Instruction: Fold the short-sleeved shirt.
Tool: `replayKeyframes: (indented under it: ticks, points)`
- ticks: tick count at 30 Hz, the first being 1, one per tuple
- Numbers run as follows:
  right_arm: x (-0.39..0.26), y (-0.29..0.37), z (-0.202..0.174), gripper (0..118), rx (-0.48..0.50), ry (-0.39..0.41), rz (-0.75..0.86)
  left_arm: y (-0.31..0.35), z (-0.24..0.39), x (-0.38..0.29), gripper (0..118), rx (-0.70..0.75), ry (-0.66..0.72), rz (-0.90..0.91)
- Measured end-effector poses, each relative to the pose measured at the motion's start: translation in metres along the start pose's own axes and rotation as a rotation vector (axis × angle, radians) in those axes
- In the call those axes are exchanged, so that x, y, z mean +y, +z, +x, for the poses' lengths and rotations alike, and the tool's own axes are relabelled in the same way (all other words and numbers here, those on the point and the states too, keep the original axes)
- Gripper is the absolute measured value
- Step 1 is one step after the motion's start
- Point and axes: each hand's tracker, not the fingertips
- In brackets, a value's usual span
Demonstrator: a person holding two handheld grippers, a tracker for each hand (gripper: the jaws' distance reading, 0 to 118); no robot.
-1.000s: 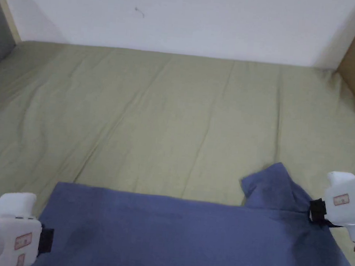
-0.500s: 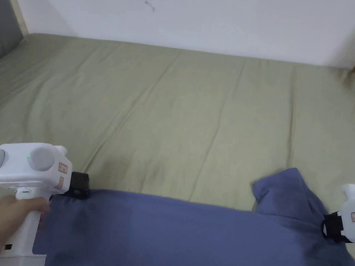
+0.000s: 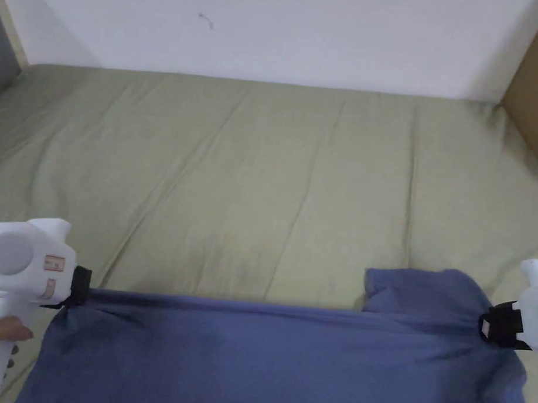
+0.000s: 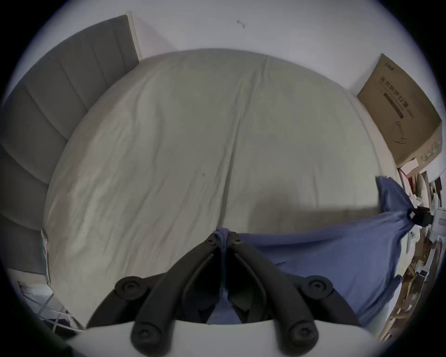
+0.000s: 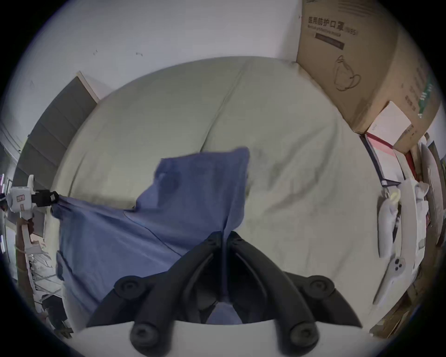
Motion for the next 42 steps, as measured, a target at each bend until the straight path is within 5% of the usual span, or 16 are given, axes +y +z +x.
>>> replayKeyframes:
  ticks: [11,16,22,23,25,27,28,32,34,35,37,40,42]
  points:
    - [-0.137,0.097,-0.006,4,0.032,0.020,-0.015,0.114,-0.035,-0.135,3,-0.020,-0.016,0.040]
    - [-0.233,0.112,-0.003,4,0.026,-0.027,-0.098,0.117,-0.047,-0.194,3,-0.010,0.023,-0.034]
    - [-0.268,0.102,-0.006,5,0.002,-0.055,-0.118,0.108,-0.050,-0.232,5,-0.005,0.048,-0.076]
    - [-0.266,0.102,-0.008,10,-0.005,-0.054,-0.110,0.108,-0.049,-0.234,13,-0.002,0.048,-0.076]
    - [-0.262,0.103,-0.011,48,-0.038,-0.052,-0.099,0.110,-0.046,-0.234,58,0.024,0.047,-0.063]
    - [-0.251,0.110,-0.024,54,-0.095,0.009,-0.054,0.118,-0.045,-0.233,79,0.060,0.025,-0.034]
    - [-0.245,0.112,-0.025,54,-0.111,0.030,-0.031,0.123,-0.045,-0.231,79,0.073,0.019,-0.022]
    - [-0.216,0.120,-0.052,53,-0.039,0.014,0.092,0.144,-0.042,-0.217,69,-0.043,0.092,0.054]
    - [-0.203,0.116,-0.075,14,0.008,0.007,0.141,0.147,-0.037,-0.212,16,-0.112,0.116,0.090]
    - [-0.199,0.113,-0.091,0,0.006,0.020,0.184,0.146,-0.033,-0.212,1,-0.119,0.121,0.108]
    - [-0.191,0.103,-0.117,0,-0.019,-0.021,0.228,0.146,-0.028,-0.213,1,-0.079,0.120,0.132]
    - [-0.184,0.086,-0.155,0,0.149,-0.038,0.184,0.141,-0.035,-0.219,1,-0.135,0.170,0.119]
    - [-0.185,0.076,-0.183,0,0.190,0.024,0.153,0.136,-0.057,-0.228,9,-0.189,0.252,0.125]
